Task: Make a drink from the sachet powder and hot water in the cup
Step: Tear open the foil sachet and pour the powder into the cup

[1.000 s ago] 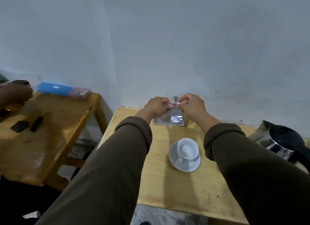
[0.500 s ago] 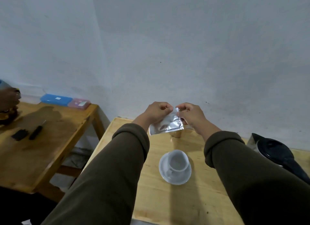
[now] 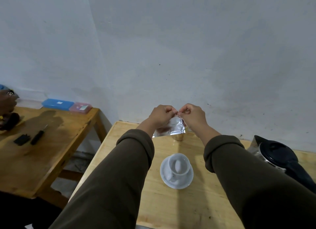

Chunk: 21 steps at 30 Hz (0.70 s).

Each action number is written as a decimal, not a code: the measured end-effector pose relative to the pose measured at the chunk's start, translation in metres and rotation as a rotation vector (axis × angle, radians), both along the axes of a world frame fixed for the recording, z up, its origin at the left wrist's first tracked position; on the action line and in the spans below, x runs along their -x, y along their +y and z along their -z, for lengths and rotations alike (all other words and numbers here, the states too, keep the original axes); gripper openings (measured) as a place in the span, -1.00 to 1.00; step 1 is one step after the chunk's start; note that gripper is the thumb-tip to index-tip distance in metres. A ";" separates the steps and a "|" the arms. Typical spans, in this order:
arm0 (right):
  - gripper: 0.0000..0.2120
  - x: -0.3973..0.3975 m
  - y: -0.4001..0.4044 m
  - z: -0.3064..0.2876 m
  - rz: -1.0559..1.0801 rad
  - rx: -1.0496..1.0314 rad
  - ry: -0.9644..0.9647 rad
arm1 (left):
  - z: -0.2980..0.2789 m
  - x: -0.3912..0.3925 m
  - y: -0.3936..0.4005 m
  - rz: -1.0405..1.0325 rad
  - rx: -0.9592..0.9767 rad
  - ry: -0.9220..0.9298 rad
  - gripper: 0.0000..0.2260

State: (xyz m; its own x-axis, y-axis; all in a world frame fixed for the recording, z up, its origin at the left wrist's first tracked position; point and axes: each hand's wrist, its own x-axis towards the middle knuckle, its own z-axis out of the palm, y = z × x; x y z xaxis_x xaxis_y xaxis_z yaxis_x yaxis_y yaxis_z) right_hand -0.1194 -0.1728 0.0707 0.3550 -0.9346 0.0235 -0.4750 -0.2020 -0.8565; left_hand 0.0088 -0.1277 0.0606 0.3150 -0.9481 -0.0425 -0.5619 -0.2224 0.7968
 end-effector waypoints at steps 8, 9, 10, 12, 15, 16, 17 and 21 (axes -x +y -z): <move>-0.88 0.001 0.007 -0.001 -0.015 0.193 0.049 | -0.004 0.009 -0.004 -0.110 -0.087 -0.078 -0.75; -0.88 0.001 0.007 -0.001 -0.017 0.220 0.058 | -0.006 0.010 -0.006 -0.122 -0.092 -0.069 -0.73; -0.91 0.001 0.007 -0.002 -0.018 0.253 0.067 | -0.008 0.011 -0.007 -0.131 -0.094 -0.057 -0.72; -0.94 0.002 0.008 -0.003 -0.026 0.323 0.095 | -0.013 0.013 -0.008 -0.139 -0.099 -0.035 -0.72; -0.92 0.003 0.009 -0.006 -0.052 0.405 0.140 | -0.018 0.016 -0.008 -0.134 -0.098 0.004 -0.77; -0.91 0.003 0.010 -0.007 -0.060 0.427 0.154 | -0.020 0.017 -0.008 -0.132 -0.095 0.024 -0.78; -0.91 0.004 0.010 -0.007 -0.067 0.449 0.171 | -0.021 0.019 -0.007 -0.130 -0.093 0.046 -0.80; -0.90 0.009 0.013 -0.011 -0.109 0.518 0.254 | -0.024 0.026 -0.003 -0.140 -0.110 0.159 -0.77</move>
